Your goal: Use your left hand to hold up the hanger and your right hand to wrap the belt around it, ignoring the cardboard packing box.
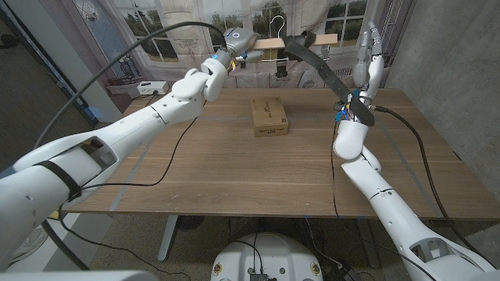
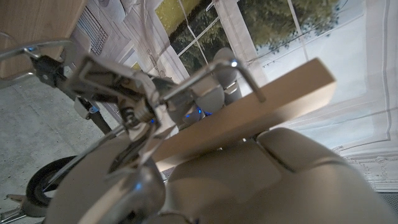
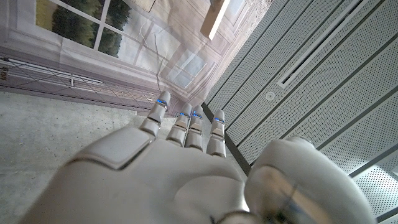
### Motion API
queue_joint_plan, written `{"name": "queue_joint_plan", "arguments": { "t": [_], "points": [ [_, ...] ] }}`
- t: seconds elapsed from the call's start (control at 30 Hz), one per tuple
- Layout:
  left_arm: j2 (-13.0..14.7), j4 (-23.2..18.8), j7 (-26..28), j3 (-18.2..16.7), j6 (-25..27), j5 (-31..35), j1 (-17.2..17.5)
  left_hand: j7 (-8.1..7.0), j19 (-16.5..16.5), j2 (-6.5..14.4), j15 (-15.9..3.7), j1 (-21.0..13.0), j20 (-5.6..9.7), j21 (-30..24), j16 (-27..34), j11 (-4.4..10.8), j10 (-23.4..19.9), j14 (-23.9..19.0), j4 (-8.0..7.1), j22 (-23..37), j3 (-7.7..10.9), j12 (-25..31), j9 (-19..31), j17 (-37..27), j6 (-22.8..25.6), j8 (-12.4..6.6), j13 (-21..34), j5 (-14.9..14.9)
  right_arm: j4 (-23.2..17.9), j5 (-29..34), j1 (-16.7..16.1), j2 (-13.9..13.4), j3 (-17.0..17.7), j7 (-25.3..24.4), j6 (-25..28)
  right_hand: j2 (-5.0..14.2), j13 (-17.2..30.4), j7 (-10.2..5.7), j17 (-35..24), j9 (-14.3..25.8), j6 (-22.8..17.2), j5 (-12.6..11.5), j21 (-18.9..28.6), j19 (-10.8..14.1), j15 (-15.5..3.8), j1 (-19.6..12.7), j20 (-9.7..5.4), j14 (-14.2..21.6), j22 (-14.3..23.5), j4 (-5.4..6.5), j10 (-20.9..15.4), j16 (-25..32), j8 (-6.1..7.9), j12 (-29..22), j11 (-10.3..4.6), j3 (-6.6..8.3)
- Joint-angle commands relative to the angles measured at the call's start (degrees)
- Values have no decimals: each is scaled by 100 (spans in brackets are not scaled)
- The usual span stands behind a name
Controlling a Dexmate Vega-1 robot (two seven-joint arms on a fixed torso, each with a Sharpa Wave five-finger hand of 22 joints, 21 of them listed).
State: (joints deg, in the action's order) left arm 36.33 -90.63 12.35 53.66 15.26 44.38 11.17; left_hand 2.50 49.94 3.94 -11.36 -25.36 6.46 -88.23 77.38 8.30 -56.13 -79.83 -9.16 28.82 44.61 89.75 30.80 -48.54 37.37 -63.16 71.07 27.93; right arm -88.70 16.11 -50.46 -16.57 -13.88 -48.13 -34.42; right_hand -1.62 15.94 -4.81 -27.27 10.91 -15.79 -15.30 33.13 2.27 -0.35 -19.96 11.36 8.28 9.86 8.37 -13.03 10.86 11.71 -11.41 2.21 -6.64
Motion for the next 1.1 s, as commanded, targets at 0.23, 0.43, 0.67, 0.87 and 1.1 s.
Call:
{"name": "queue_joint_plan", "arguments": {
  "t": [0.23,0.43,0.67,0.87,1.1],
  "points": [
    [221,-461,-1673,53,880,-301,17,24,37,10,-4,-39,385,-10,10,31,0,20,8,9,-25,40,8,-11,24,-54,4,-29,136,374,162,-119,-159,-269,130,31,-36,19,60,3,-89,-94,-50,56,-30,-15,-19,72,0,-27,-83,65,37,-56,-18,-19],
    [331,-619,-2168,156,1153,-220,-13,24,39,10,-1,-40,392,0,9,27,9,9,8,-7,-30,40,-14,-12,19,-43,5,-33,108,379,155,-156,-210,-271,109,45,-56,41,96,3,-119,-124,-73,67,-19,-17,-39,84,0,-37,-96,68,39,-55,-46,-21],
    [393,-663,-2582,269,1312,-150,-35,20,22,13,-1,-42,398,-16,-21,18,28,25,8,19,-34,39,-22,11,4,-39,4,-39,111,363,162,-152,-265,-266,113,60,-78,41,136,2,-129,-157,-102,75,0,-15,-49,113,1,-45,-109,77,33,-54,-39,-24],
    [427,-657,-2954,343,1433,-162,-52,13,5,14,-2,-45,397,-4,-43,37,21,22,9,3,-41,43,-16,25,4,-52,3,-48,137,360,162,-136,-290,-300,73,74,-96,43,167,2,-147,-183,-125,87,10,-11,-63,127,1,-51,-120,81,32,-53,-60,-27],
    [476,-624,-3254,384,1523,-231,-41,12,5,9,-5,-46,391,6,-33,43,52,22,10,-16,-44,38,-20,5,-13,-47,5,-50,218,378,215,-145,-339,-288,-9,88,-112,49,197,1,-153,-207,-147,96,14,-8,-71,146,2,-55,-135,88,26,-54,-48,-30]
  ]
}}
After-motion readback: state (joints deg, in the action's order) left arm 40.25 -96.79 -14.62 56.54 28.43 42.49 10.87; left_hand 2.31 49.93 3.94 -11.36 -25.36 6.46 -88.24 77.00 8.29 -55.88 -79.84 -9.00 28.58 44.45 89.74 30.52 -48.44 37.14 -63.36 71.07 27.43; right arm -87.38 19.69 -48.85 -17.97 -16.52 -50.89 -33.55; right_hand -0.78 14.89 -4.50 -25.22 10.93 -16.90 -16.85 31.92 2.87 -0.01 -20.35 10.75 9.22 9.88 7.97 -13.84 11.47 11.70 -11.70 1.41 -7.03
